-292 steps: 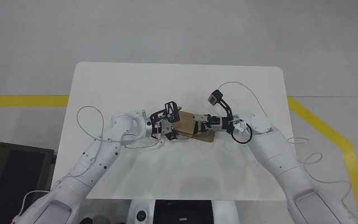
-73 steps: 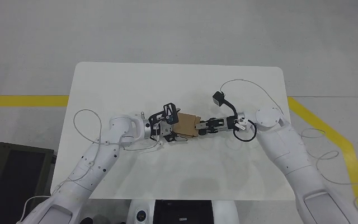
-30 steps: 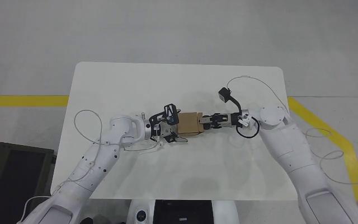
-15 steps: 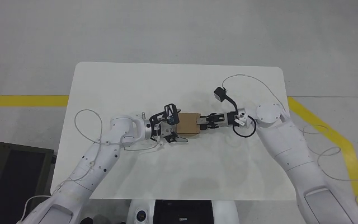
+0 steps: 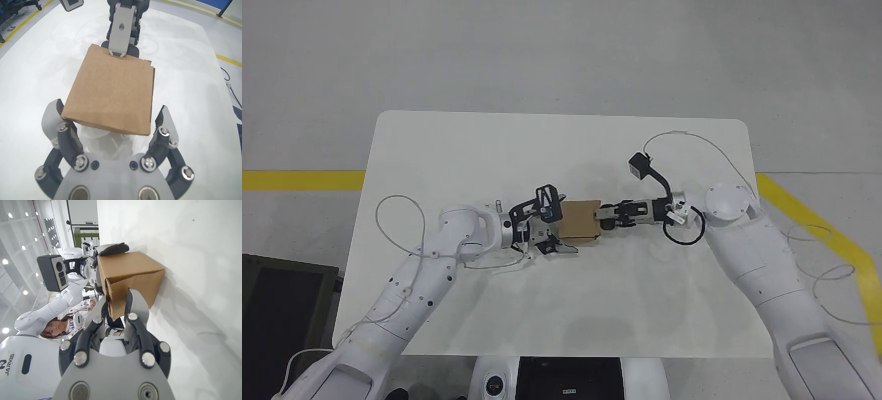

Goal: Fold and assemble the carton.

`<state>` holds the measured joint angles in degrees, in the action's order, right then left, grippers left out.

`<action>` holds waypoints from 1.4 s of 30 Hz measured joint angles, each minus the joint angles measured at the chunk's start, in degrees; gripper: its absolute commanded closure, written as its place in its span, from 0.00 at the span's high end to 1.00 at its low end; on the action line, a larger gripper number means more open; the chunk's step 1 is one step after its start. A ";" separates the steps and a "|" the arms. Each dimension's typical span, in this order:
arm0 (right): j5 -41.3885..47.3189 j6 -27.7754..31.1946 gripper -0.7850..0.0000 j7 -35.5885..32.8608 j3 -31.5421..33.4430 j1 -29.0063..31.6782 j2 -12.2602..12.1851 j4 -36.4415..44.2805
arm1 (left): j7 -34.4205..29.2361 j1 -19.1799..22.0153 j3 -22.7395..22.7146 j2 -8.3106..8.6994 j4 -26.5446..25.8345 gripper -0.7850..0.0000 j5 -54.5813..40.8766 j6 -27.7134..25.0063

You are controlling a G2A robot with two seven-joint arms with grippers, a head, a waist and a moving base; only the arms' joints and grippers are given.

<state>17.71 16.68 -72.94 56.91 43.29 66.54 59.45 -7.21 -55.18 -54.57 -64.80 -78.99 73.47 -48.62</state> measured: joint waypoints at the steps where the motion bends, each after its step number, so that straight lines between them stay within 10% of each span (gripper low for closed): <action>1: 0.09 0.02 0.27 -0.18 0.48 0.31 -0.19 0.36 | 0.02 -0.01 -0.05 0.01 0.01 1.00 0.01 0.01; 8: -0.17 -0.54 0.00 0.13 3.79 2.61 -1.51 2.69 | 0.11 -0.12 -0.10 0.04 -0.10 1.00 0.05 -0.16; 42: -3.34 -0.70 0.00 2.26 -2.51 -0.90 0.33 1.10 | 0.22 -0.04 -0.36 0.02 0.15 1.00 -0.01 -0.18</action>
<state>14.36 15.99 -70.68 54.39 42.38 66.87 60.55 -6.99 -55.22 -54.93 -64.77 -78.84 73.46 -48.80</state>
